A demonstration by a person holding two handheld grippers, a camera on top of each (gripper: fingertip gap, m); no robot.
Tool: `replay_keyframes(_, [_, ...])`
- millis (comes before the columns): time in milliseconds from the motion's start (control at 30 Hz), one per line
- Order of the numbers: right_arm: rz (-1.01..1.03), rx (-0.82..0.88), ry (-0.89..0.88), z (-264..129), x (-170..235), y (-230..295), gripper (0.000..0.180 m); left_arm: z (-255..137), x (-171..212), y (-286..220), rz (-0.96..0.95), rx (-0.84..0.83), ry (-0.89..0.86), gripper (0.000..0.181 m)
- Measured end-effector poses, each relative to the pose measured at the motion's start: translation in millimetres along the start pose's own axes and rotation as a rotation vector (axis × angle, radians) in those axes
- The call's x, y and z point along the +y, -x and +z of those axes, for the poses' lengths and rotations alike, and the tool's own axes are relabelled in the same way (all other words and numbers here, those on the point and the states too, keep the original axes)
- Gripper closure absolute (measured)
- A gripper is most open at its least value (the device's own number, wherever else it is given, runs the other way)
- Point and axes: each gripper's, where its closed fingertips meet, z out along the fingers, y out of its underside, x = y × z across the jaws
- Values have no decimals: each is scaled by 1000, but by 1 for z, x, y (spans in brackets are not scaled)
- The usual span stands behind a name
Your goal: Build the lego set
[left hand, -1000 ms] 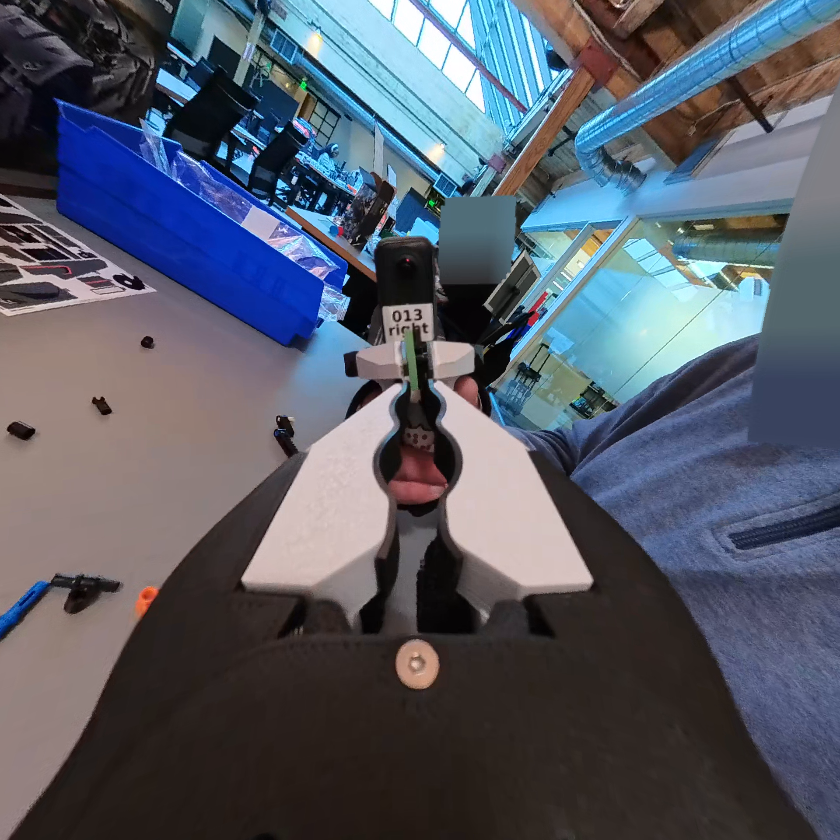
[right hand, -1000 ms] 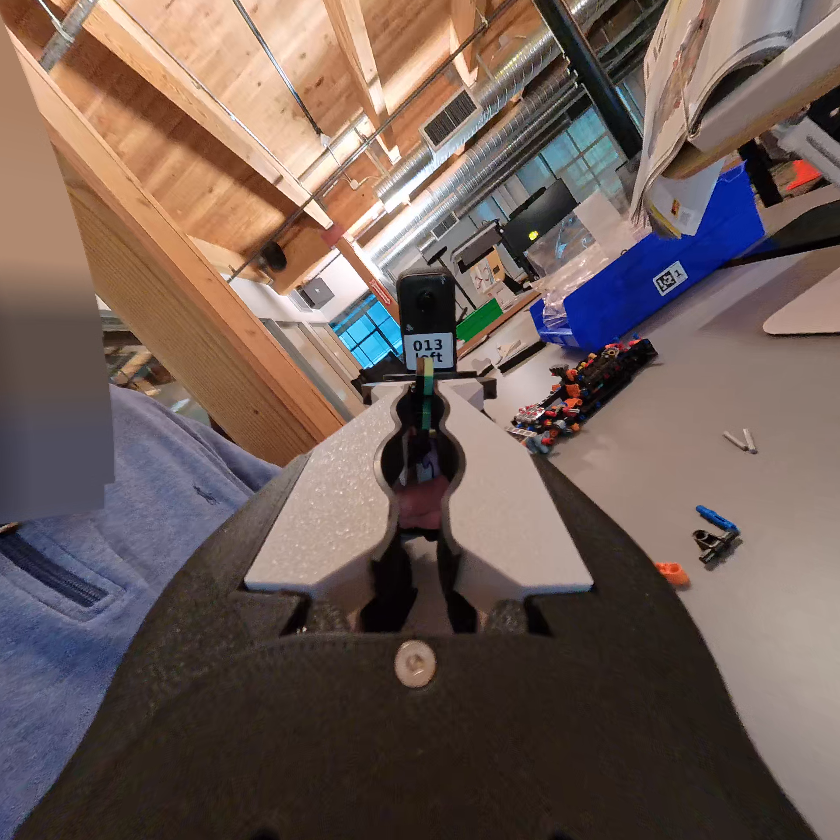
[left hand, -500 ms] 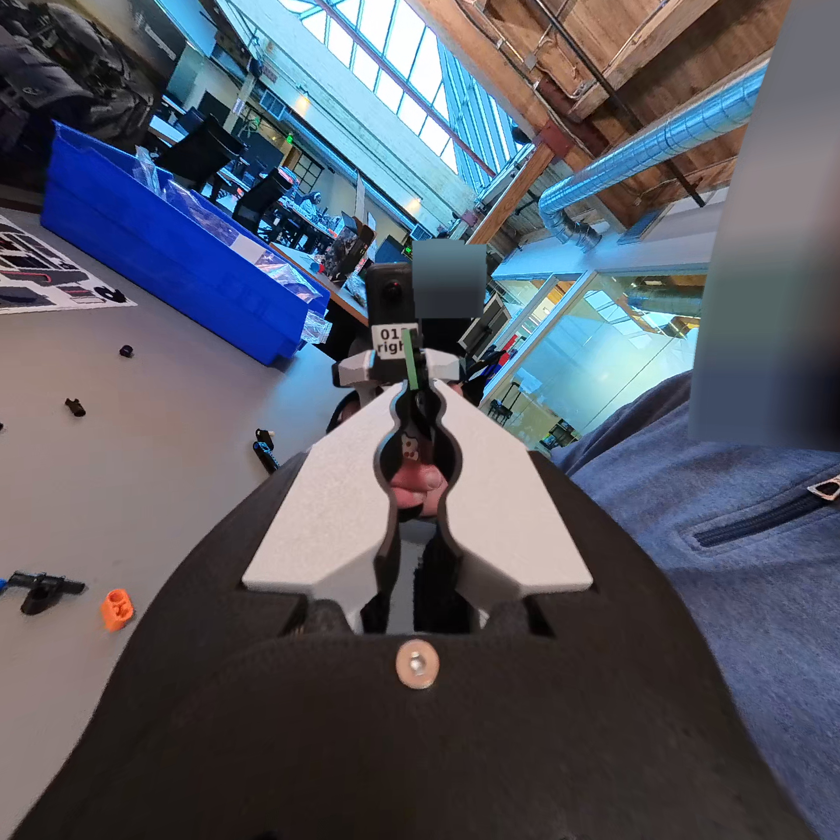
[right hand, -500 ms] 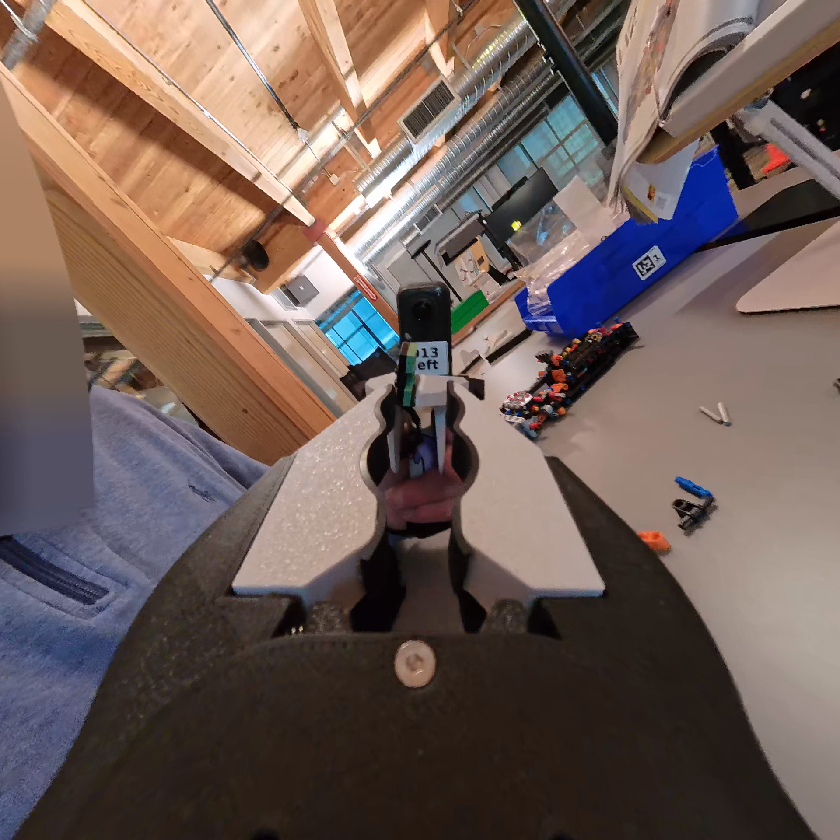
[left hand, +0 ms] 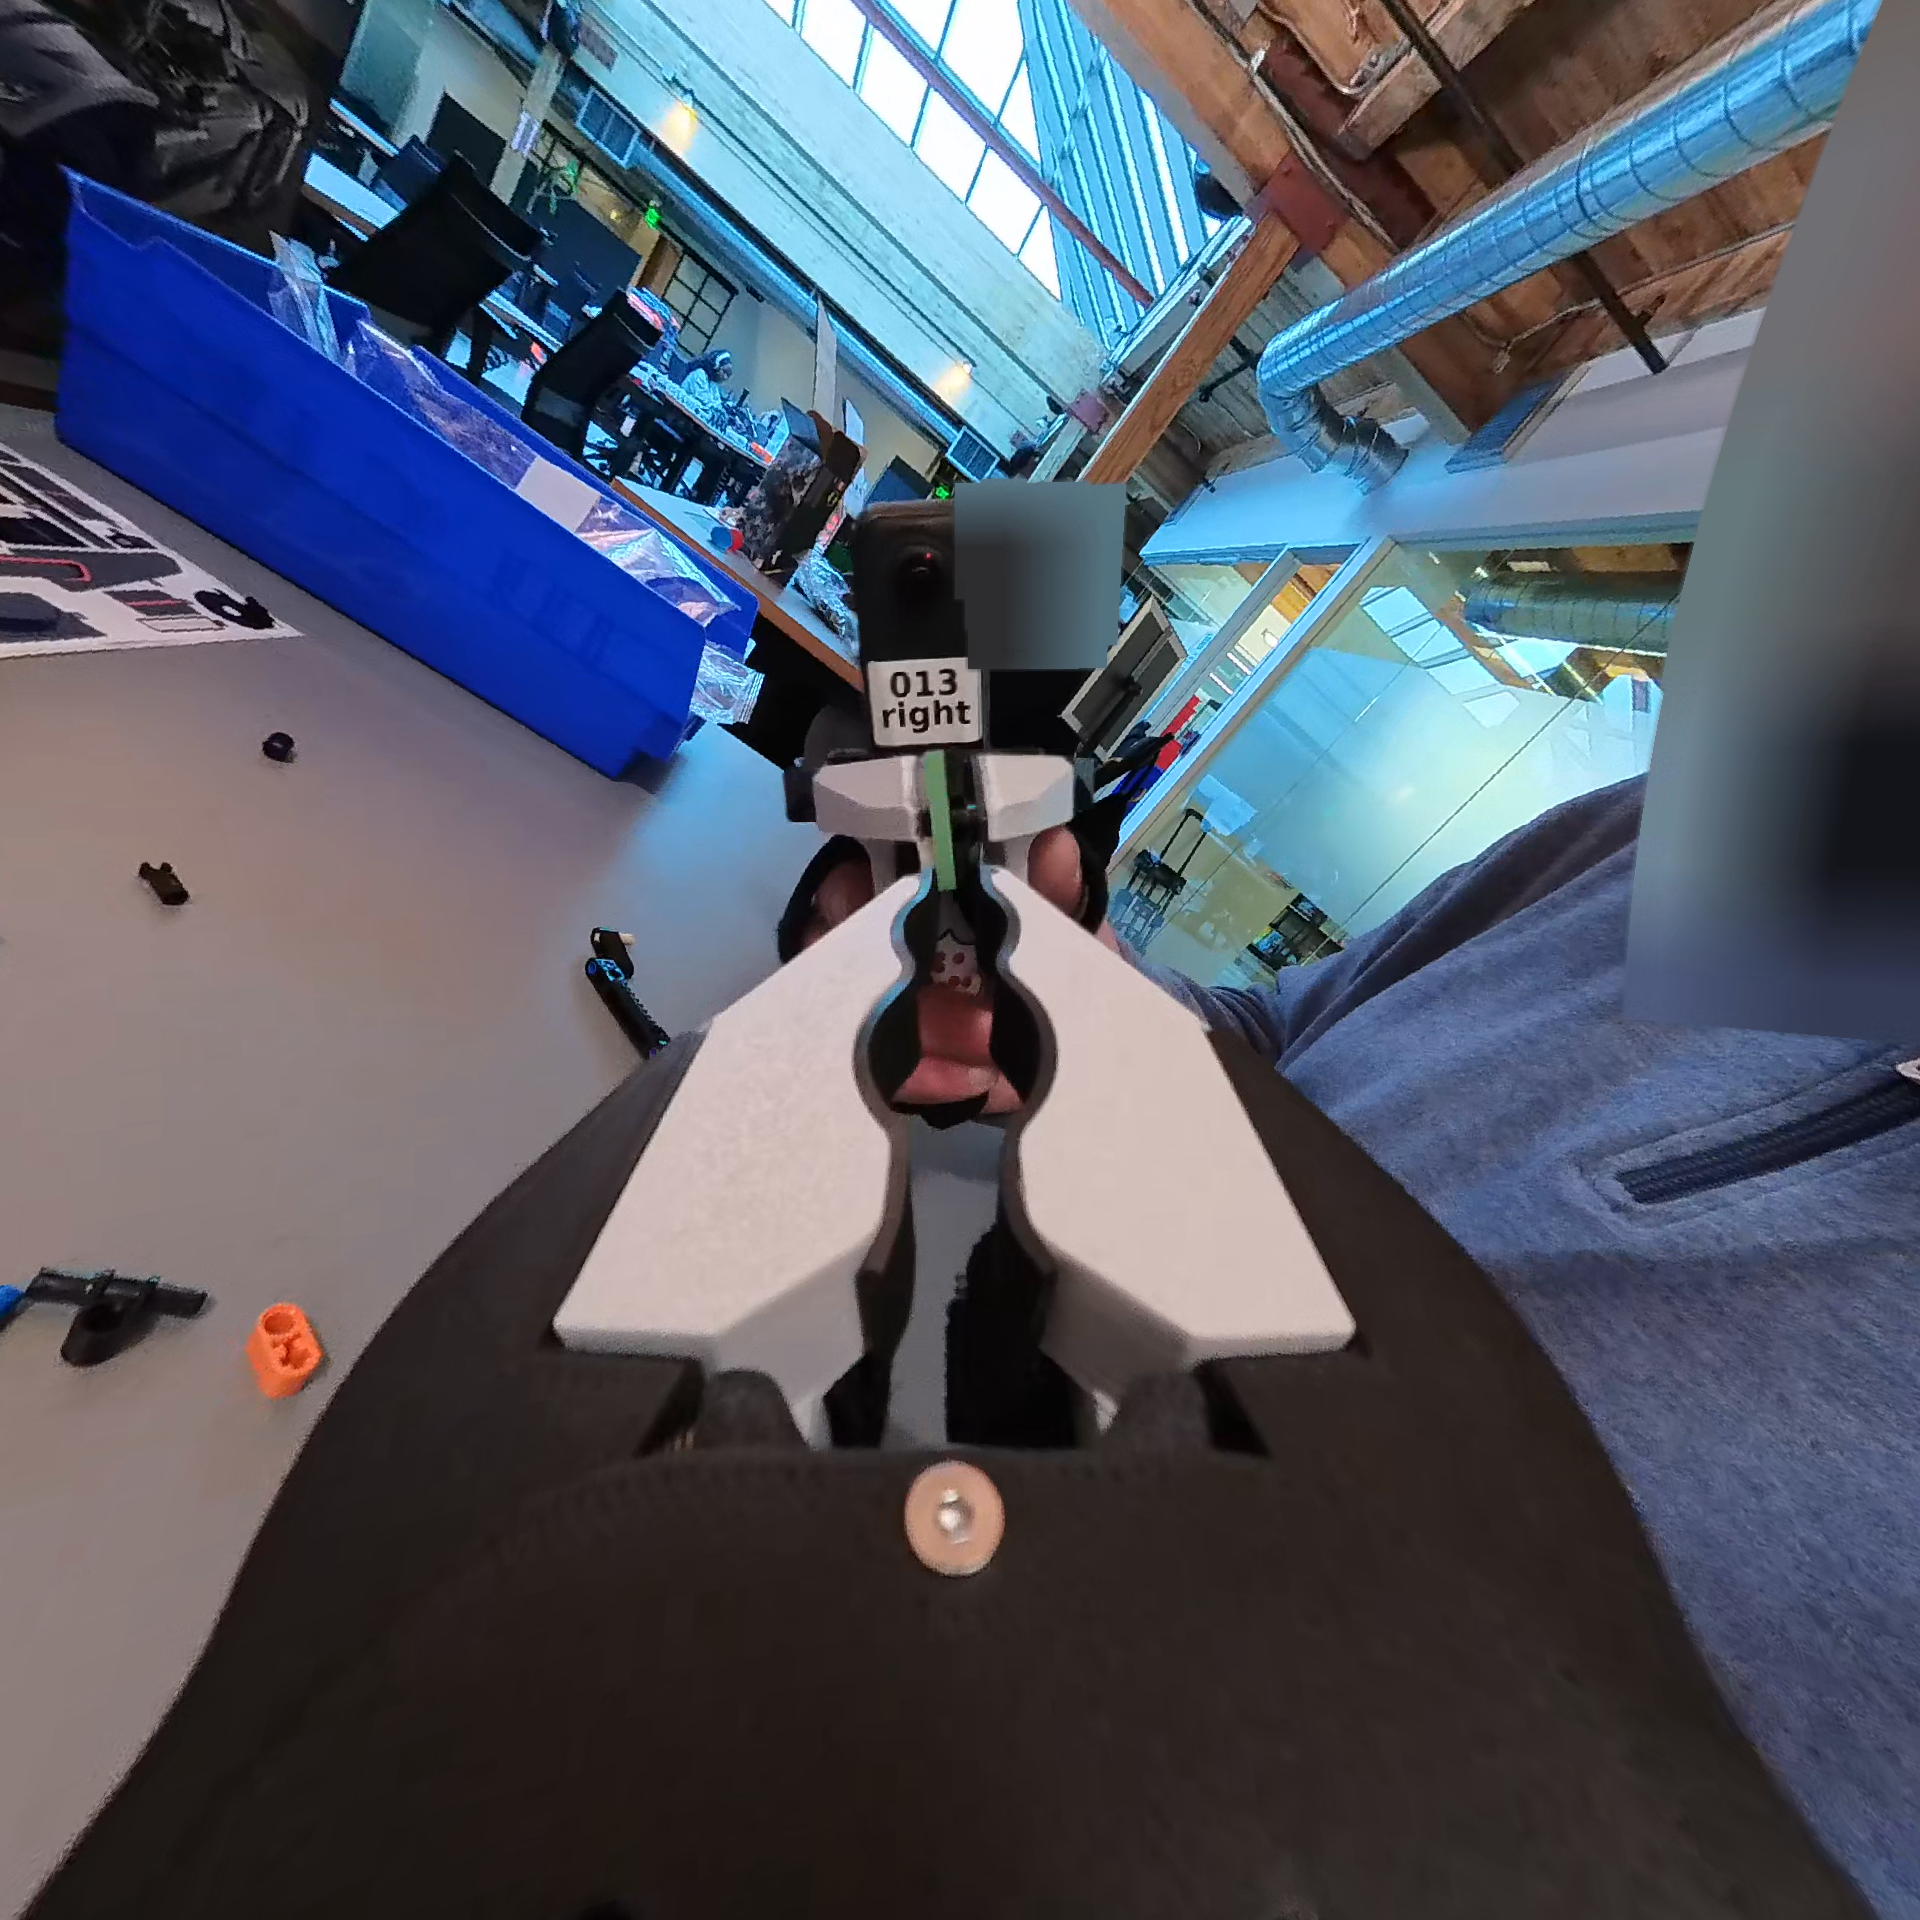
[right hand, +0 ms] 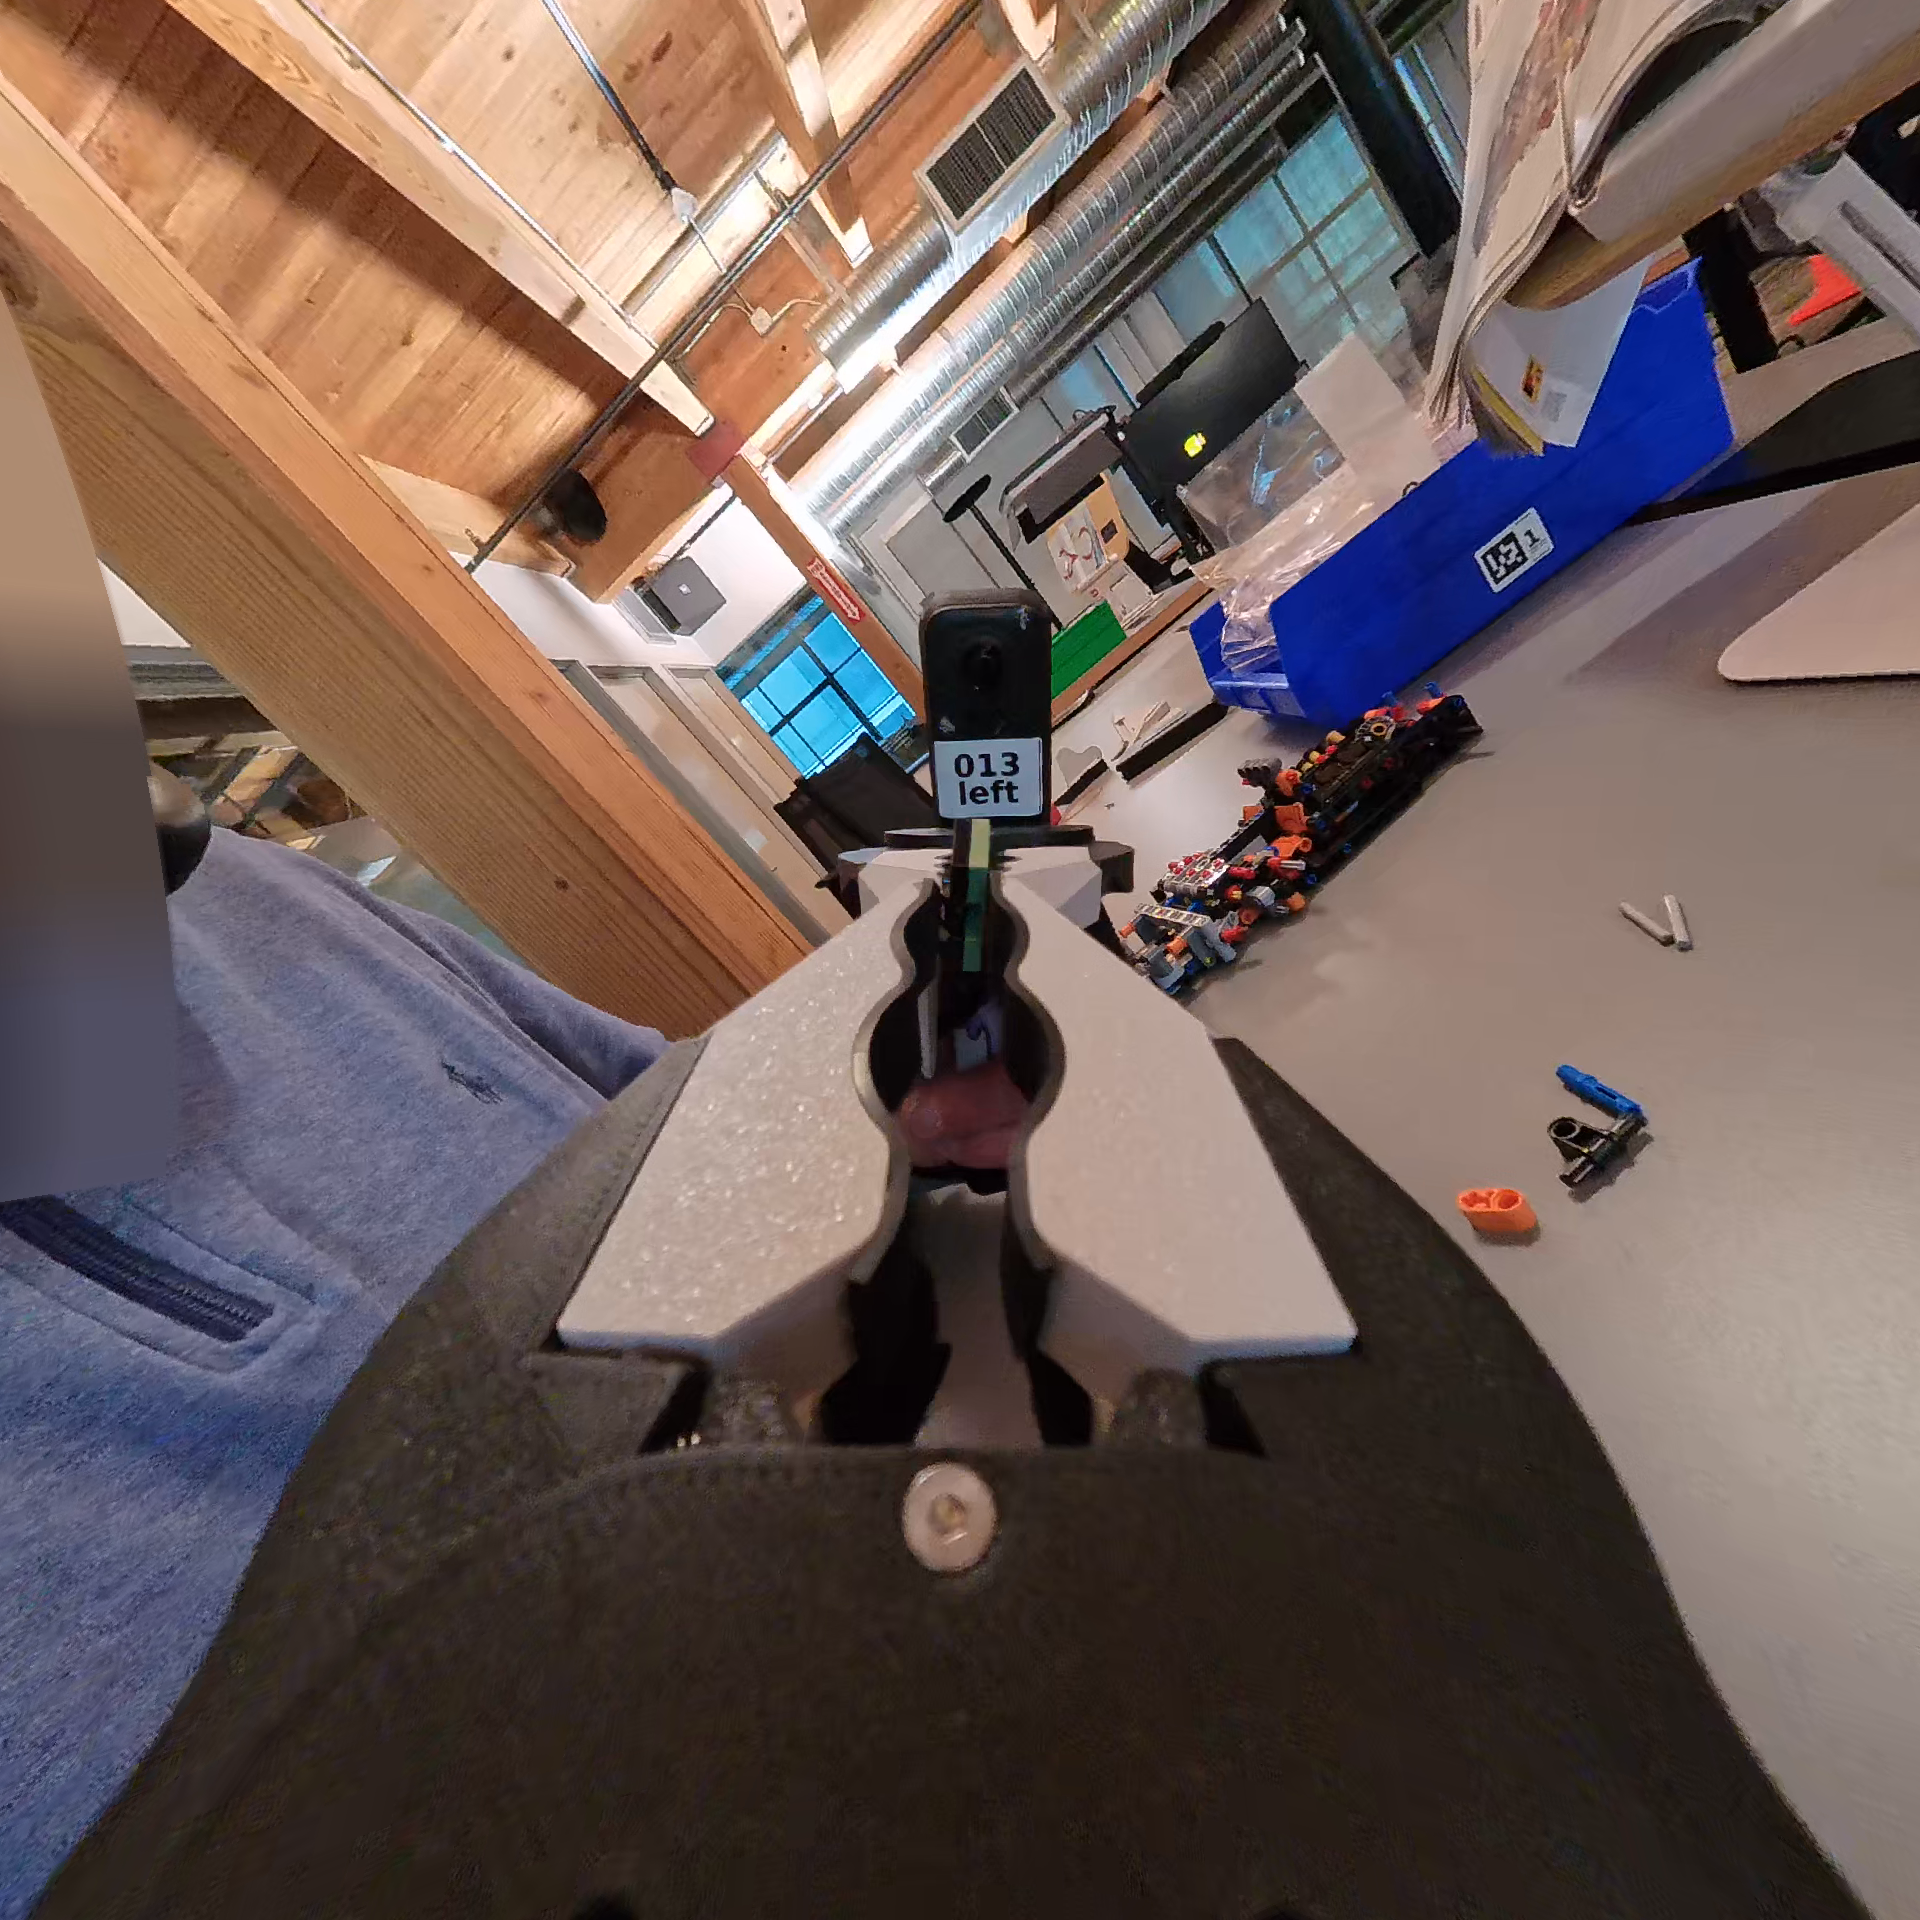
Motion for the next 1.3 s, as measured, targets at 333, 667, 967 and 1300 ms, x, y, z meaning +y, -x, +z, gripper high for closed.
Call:
replay_keyframes(333, [-43, 2, 5, 3, 8, 12, 174, 2, 5, -12, 10, 38, 16, 177])
replay_keyframes(667, [-44, 21, 11, -3, 8, 11, 175, 3, 11, -11, 2, 37, 22, 177])
replay_keyframes(967, [-43, 17, 44, -2, 9, 13, 175, 3, 11, -12, 18, 36, 17, 177])
replay_keyframes(1300, [-101, 135, 48, -22, 1, -3, 163, -14, 2, 4, -87, 0, -76, 177])
